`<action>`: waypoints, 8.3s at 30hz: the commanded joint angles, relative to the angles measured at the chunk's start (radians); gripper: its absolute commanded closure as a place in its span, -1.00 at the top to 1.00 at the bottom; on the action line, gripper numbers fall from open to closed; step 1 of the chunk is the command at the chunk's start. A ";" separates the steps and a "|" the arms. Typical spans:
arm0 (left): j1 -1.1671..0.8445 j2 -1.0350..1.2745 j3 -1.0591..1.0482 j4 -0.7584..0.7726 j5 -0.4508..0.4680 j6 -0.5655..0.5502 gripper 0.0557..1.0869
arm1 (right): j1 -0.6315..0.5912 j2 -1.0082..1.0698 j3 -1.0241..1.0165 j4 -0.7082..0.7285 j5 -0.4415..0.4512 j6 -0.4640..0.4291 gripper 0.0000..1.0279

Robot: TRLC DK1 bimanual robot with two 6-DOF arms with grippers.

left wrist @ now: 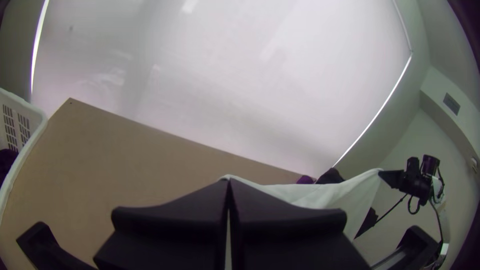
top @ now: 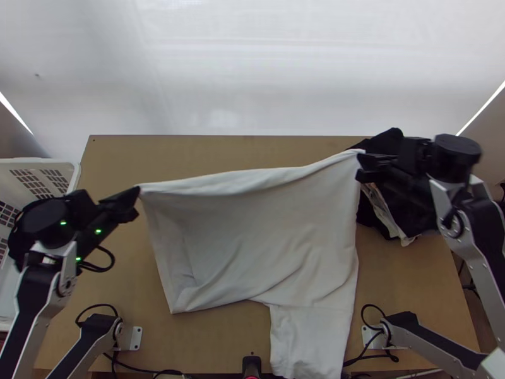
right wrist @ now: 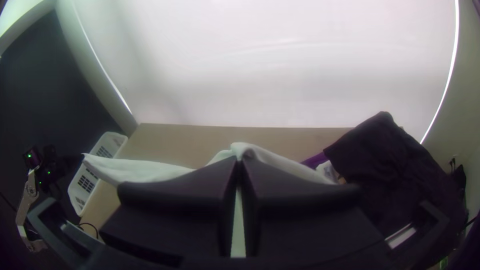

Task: Fold the t-shirt

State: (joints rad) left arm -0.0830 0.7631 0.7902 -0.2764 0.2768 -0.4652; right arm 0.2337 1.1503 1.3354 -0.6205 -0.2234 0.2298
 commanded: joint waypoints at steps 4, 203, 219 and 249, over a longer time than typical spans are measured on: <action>-0.008 0.245 -0.121 0.267 -0.010 0.016 -0.94 | 0.024 0.193 -0.008 0.154 -0.010 -0.037 -0.94; -0.166 0.370 0.147 -0.761 -0.007 0.807 -0.92 | 0.058 -0.075 -0.567 -0.114 -0.022 -0.015 -0.94; -0.027 0.409 0.400 -0.448 0.076 0.122 -0.93 | -0.093 0.081 0.146 -0.056 0.036 0.065 -0.94; 0.390 0.748 1.380 -0.284 0.163 -0.316 -0.93 | -0.088 0.451 0.987 0.015 0.147 0.120 -0.94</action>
State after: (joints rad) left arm 0.2413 1.4776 1.9522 -0.5919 0.4454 -0.6476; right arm 0.1482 1.5837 2.1780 -0.6601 -0.1043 0.3416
